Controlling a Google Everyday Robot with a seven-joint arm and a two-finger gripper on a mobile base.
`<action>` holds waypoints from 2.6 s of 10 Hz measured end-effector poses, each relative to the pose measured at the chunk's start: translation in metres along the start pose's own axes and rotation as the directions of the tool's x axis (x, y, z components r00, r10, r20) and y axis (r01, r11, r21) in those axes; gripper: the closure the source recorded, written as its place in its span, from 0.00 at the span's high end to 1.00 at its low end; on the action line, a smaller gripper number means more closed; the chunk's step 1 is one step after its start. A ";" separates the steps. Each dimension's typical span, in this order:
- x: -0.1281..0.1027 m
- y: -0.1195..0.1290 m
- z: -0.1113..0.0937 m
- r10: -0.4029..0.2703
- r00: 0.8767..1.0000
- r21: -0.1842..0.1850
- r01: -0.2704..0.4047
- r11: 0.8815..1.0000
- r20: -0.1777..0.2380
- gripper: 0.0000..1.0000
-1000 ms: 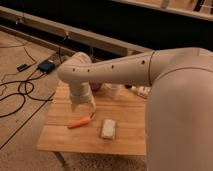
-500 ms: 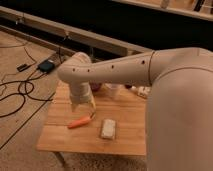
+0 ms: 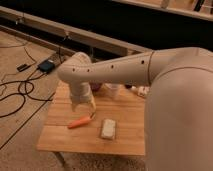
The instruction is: Drag the pepper across the table
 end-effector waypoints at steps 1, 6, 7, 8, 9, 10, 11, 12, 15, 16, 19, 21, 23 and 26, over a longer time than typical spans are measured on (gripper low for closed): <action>-0.001 0.002 0.002 0.047 0.999 -0.001 -0.047 0.999 0.002 0.65; 0.001 0.008 0.006 0.243 0.970 -0.003 -0.243 0.970 0.005 0.65; 0.002 0.010 0.007 0.242 0.970 -0.001 -0.242 0.970 0.004 0.65; 0.002 0.010 0.008 0.242 0.970 0.000 -0.242 0.970 0.002 0.65; 0.002 0.009 0.008 0.243 0.970 0.001 -0.243 0.970 0.003 0.65; 0.002 0.010 0.007 0.242 0.970 0.001 -0.242 0.970 0.003 0.65; 0.002 0.010 0.007 0.242 0.970 0.000 -0.242 0.970 0.003 0.65; 0.002 0.010 0.007 0.242 0.970 0.001 -0.242 0.970 0.003 0.65; 0.002 0.010 0.007 0.242 0.970 0.001 -0.242 0.970 0.003 0.65; 0.006 0.014 0.012 0.219 0.976 0.000 -0.219 0.976 -0.002 0.65; 0.031 0.057 0.026 -0.044 0.999 -0.021 0.043 0.999 -0.023 0.65; 0.041 0.063 0.031 -0.215 0.976 0.014 0.216 0.976 -0.040 0.65; 0.048 0.070 0.037 -0.413 0.909 0.062 0.416 0.907 -0.060 0.65; 0.039 0.075 0.053 -0.671 0.738 0.131 0.675 0.726 -0.078 0.65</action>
